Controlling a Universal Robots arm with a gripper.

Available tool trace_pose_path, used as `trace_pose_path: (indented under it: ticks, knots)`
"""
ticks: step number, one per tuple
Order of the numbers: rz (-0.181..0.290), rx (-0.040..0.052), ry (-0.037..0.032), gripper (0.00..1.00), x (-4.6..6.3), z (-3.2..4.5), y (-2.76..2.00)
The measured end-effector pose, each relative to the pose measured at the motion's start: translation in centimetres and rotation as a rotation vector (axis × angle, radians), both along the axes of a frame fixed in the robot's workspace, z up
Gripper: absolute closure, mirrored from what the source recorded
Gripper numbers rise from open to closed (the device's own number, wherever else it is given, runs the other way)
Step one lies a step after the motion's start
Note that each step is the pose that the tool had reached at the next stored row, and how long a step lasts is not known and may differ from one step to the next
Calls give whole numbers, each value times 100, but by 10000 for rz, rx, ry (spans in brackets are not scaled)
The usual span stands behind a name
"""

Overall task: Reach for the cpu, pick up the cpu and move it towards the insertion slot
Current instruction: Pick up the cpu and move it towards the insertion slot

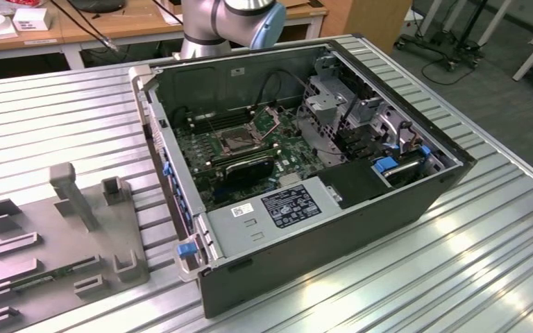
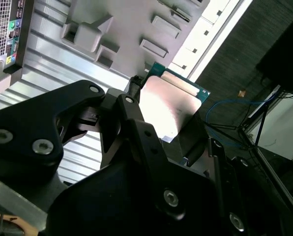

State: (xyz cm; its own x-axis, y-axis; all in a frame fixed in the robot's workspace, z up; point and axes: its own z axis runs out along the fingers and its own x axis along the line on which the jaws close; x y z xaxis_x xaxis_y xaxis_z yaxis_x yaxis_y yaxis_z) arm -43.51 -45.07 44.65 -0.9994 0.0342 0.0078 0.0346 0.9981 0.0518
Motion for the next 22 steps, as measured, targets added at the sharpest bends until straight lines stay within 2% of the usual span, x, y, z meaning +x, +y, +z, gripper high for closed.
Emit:
trace_pose_path:
  ticks: [22]
  knots:
    - [0, 0, 0, 45, 251, 0, 0]
